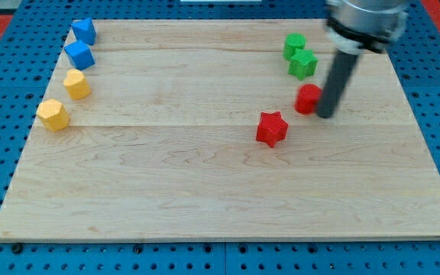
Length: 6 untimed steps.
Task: Move the green star slightly left
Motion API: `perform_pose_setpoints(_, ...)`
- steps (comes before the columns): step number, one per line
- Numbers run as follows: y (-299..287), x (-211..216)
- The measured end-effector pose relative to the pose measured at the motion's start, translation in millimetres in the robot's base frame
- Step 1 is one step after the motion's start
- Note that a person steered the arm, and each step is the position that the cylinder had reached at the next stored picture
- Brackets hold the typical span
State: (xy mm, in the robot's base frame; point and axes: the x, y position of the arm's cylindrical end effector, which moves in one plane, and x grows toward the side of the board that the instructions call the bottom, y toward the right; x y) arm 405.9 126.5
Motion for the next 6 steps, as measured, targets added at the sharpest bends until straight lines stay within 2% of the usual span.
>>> perform_pose_setpoints(1,4,1)
perform_pose_setpoints(3,73,-91)
perform_pose_setpoints(4,59,-97)
perform_pose_setpoints(5,11,-97)
perform_pose_setpoints(6,-8,-99)
